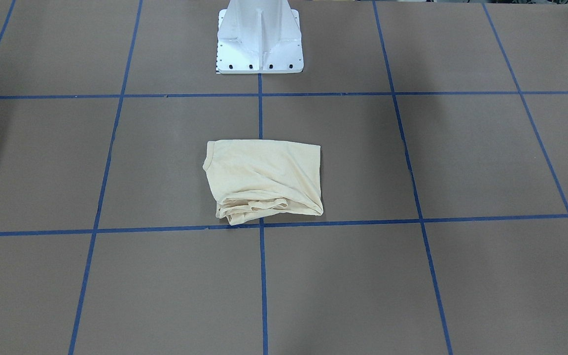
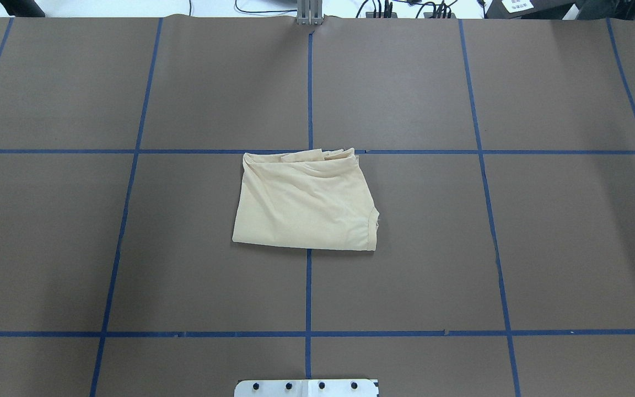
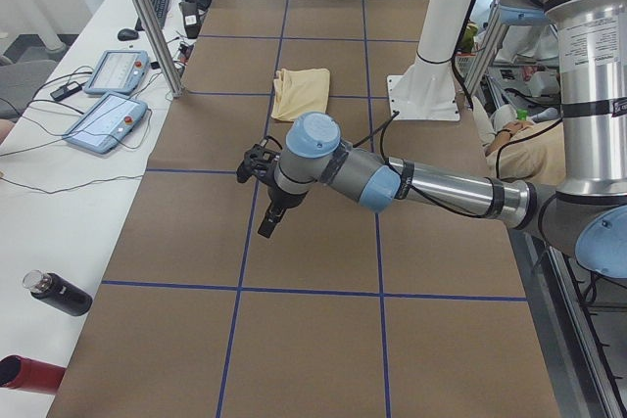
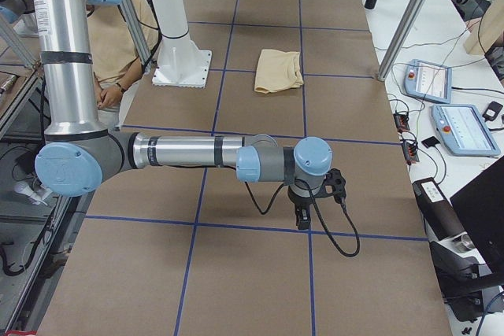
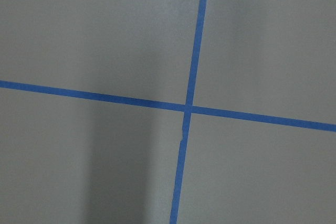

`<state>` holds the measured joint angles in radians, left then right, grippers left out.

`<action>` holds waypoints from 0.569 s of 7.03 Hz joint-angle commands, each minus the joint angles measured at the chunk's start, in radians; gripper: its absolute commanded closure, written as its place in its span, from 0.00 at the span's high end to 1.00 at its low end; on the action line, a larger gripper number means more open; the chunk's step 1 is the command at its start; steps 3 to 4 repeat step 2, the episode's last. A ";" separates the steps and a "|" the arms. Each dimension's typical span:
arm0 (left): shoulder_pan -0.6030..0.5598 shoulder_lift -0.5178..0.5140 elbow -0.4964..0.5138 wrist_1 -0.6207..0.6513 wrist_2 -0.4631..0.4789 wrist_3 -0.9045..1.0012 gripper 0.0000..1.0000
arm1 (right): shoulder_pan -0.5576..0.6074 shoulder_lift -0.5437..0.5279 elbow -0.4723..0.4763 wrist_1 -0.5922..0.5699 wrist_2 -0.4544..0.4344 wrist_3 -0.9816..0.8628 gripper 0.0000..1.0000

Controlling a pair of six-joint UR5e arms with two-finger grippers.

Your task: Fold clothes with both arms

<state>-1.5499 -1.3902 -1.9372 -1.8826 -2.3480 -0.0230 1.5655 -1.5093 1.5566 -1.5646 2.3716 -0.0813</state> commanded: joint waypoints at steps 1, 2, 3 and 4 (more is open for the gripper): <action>0.001 0.005 -0.003 -0.004 -0.001 0.000 1.00 | -0.001 0.000 0.010 0.000 0.001 0.002 1.00; 0.001 0.007 -0.005 -0.001 -0.001 0.000 1.00 | 0.001 0.003 0.008 0.001 -0.002 -0.001 1.00; 0.001 0.007 -0.005 -0.001 -0.001 0.000 1.00 | 0.001 0.003 0.008 0.001 -0.002 -0.001 1.00; 0.001 0.007 -0.005 -0.001 -0.001 0.000 1.00 | 0.001 0.003 0.008 0.001 -0.002 -0.001 1.00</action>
